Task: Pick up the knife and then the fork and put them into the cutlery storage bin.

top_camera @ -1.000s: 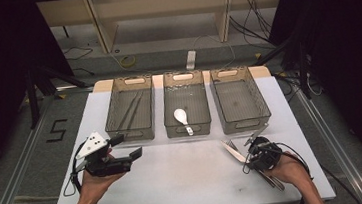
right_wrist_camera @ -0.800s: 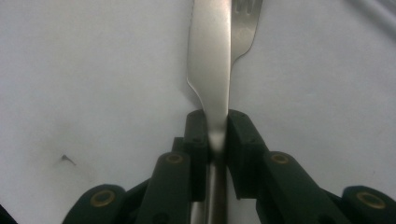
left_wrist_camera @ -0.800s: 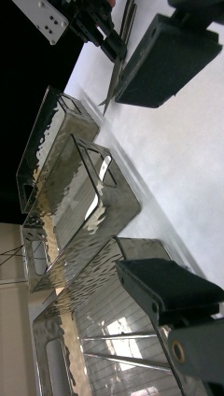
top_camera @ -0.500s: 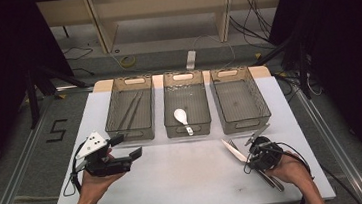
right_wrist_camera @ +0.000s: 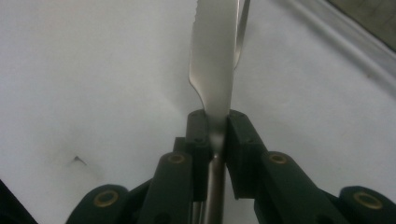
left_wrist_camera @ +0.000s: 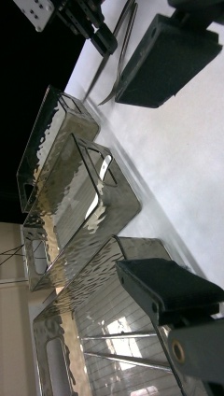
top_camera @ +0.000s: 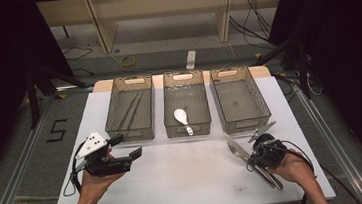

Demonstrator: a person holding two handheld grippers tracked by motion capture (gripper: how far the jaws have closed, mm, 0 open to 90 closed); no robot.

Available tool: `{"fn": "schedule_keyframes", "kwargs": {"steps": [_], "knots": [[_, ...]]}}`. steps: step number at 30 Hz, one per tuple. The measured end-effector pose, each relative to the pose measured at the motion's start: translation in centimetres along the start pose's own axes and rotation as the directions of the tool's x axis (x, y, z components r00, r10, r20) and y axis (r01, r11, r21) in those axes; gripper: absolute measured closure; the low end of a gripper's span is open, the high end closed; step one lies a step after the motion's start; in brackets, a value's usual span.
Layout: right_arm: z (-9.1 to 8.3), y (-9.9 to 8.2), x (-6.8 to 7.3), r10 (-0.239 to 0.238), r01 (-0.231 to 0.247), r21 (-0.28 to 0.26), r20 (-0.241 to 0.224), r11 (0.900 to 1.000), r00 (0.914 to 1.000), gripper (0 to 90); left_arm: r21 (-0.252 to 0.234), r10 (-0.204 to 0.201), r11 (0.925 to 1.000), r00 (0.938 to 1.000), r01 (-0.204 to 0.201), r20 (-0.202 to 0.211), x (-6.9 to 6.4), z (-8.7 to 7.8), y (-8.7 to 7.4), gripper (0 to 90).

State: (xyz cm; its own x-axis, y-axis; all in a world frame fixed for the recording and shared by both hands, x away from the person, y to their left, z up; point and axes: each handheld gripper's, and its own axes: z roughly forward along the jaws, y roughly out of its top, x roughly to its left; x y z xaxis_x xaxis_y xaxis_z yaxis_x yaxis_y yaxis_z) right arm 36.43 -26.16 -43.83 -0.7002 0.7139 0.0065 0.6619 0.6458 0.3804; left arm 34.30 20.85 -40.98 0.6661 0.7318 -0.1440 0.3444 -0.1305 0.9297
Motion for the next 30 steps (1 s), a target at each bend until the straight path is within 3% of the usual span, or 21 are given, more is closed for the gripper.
{"fn": "schedule_keyframes", "kwargs": {"steps": [11, 19, 23, 30], "knots": [[-3.0, 1.3, -1.5, 0.032, -0.031, -0.116, 0.011, 0.9927, 0.9994, 80.8, -0.004, -0.007, 1.0, 0.9999, 0.007, -0.009, 0.2, 0.0, 0.0, 15.5], [-4.4, 2.9, -2.8, 0.06, -0.059, -0.193, -0.002, 0.9795, 0.9982, 80.9, -0.006, -0.008, 1.0, 0.9999, 0.008, -0.009, 0.1, 0.0, 0.0, 15.5], [-5.0, 4.0, -3.2, 0.059, -0.054, -0.212, 0.018, 0.9757, 0.9981, 80.9, -0.005, -0.007, 1.0, 0.9999, 0.007, -0.008, 0.1, 0.1, 0.0, 15.5], [-6.1, 6.1, -4.5, 0.082, -0.074, -0.272, 0.017, 0.9594, 0.9965, 80.9, -0.009, -0.008, 0.9999, 0.9999, 0.008, -0.007, 0.1, 0.0, 0.0, 15.4]]}}
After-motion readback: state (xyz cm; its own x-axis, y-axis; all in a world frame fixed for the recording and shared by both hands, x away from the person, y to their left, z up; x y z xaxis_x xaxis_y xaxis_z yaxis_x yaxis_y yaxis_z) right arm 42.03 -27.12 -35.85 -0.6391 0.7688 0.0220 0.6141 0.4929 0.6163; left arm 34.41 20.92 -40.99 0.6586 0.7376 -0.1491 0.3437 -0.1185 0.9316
